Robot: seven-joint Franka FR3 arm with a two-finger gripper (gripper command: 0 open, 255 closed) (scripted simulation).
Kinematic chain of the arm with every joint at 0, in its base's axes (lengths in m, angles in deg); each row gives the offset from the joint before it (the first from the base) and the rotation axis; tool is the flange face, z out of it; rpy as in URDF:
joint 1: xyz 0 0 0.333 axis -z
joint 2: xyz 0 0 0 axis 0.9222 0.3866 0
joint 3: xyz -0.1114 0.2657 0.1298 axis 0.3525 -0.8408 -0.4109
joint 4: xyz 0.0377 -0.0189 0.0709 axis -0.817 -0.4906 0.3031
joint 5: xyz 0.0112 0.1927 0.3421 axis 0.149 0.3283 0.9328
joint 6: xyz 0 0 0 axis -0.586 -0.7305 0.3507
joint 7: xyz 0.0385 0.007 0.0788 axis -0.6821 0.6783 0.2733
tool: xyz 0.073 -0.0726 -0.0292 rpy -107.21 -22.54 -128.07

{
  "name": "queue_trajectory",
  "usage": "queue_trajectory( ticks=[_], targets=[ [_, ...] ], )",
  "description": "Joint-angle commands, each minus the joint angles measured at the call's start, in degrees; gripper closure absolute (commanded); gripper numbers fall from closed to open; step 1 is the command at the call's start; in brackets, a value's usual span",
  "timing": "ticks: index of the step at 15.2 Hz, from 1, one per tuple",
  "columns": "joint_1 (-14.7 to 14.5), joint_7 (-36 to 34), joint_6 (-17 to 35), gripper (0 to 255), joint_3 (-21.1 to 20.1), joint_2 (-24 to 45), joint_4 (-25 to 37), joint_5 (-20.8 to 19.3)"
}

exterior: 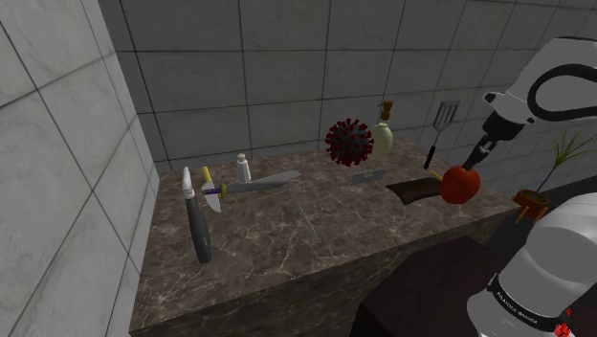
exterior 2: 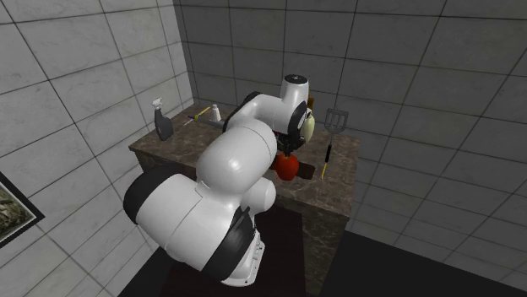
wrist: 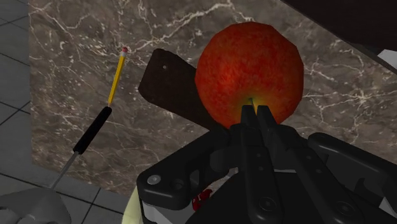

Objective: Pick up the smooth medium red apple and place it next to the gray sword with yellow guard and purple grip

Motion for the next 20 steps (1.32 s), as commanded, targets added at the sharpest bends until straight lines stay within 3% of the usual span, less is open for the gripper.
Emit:
queue_trajectory(
  ticks=[1,20],
  targets=[
    [-0.31,-0.09,-1.66,255,-0.68,-0.31,1.38,0.63],
    [-3.40,-0.70,-14.26,255,-5.44,2.07,16.60,5.37]
  ],
)
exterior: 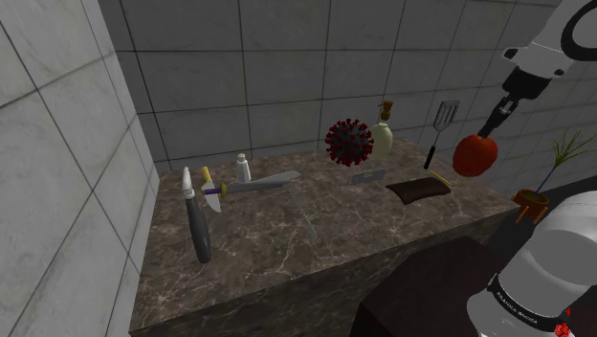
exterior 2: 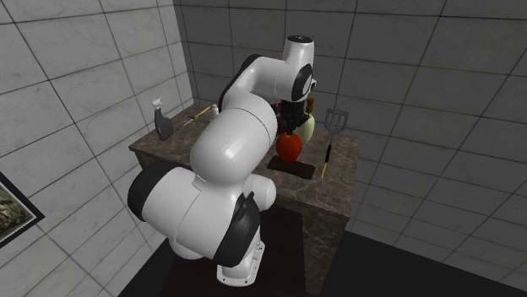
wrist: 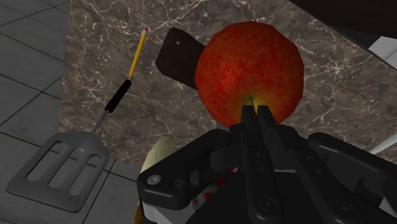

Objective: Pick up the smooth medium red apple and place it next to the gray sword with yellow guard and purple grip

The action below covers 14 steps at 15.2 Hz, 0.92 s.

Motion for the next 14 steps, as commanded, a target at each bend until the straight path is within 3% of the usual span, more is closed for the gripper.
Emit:
queue_trajectory(
  ticks=[1,10,14],
  targets=[
    [-0.24,-0.16,-1.40,255,-0.59,0.21,1.60,0.50],
    [-1.30,-0.25,-6.37,255,-1.99,2.67,9.05,1.99],
    [-3.15,-5.50,-4.37,255,-7.17,4.39,8.23,5.63]
  ],
)
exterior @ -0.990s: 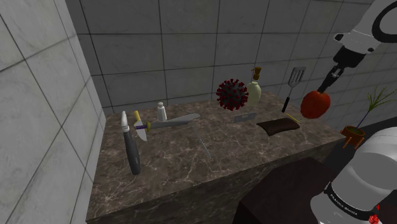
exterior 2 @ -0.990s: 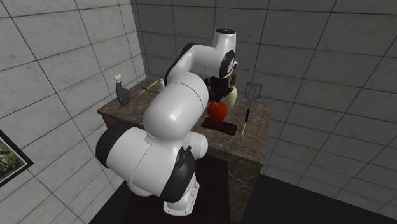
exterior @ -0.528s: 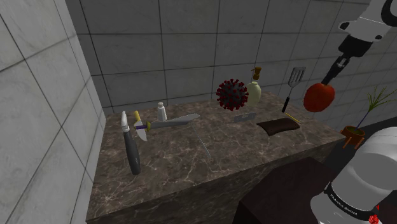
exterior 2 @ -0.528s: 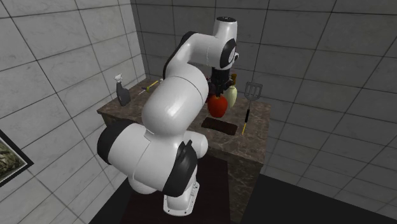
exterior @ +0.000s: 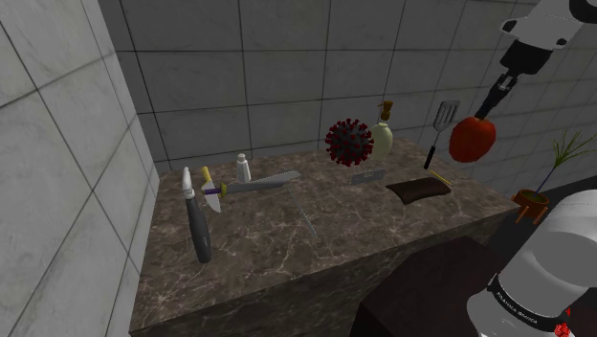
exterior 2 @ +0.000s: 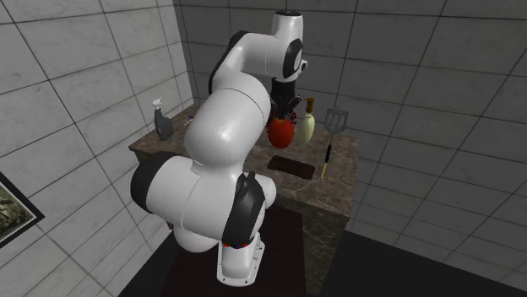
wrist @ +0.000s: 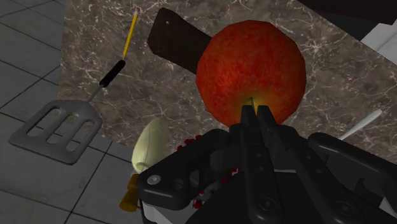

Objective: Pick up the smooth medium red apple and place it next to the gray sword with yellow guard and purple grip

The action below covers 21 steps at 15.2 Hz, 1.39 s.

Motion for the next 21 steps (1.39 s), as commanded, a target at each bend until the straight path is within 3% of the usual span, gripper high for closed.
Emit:
queue_trajectory(
  ticks=[1,11,21],
  targets=[
    [-1.06,-2.75,1.39,255,-2.61,1.36,-0.22,1.89],
    [-5.64,-15.03,7.34,255,-14.62,11.05,3.12,9.46],
    [-8.07,-26.51,12.25,255,-25.42,25.75,13.14,12.94]
  ],
)
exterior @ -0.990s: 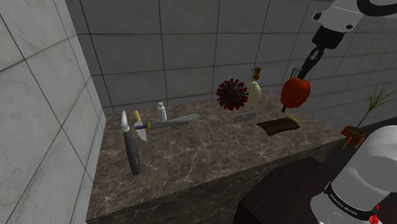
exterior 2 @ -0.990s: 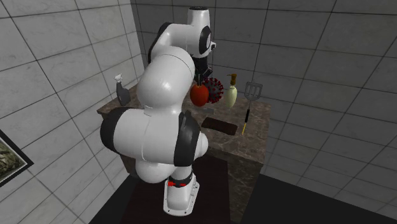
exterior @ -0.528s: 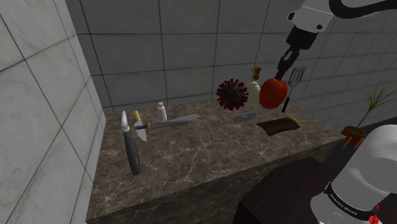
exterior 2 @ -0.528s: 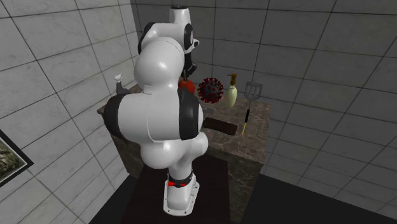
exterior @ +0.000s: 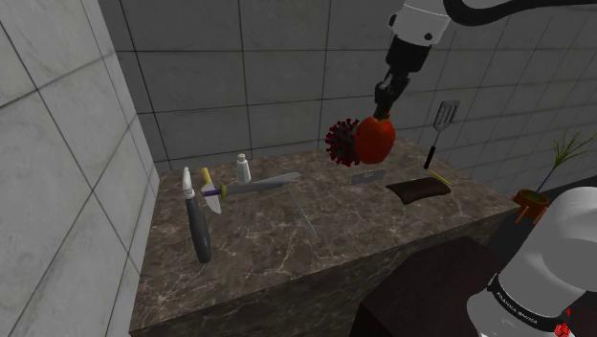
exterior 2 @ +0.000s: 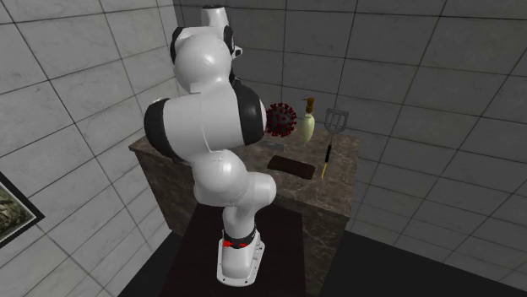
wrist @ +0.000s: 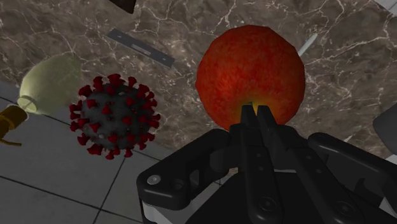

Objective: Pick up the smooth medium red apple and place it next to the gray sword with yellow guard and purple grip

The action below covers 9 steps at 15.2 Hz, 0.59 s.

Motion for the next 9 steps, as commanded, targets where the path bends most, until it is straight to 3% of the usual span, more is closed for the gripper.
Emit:
queue_trajectory(
  ticks=[1,9],
  targets=[
    [-0.31,-2.53,0.90,255,-2.24,3.32,2.49,0.25],
    [-0.77,-12.35,2.05,255,-10.39,17.99,15.85,-2.19]
  ],
)
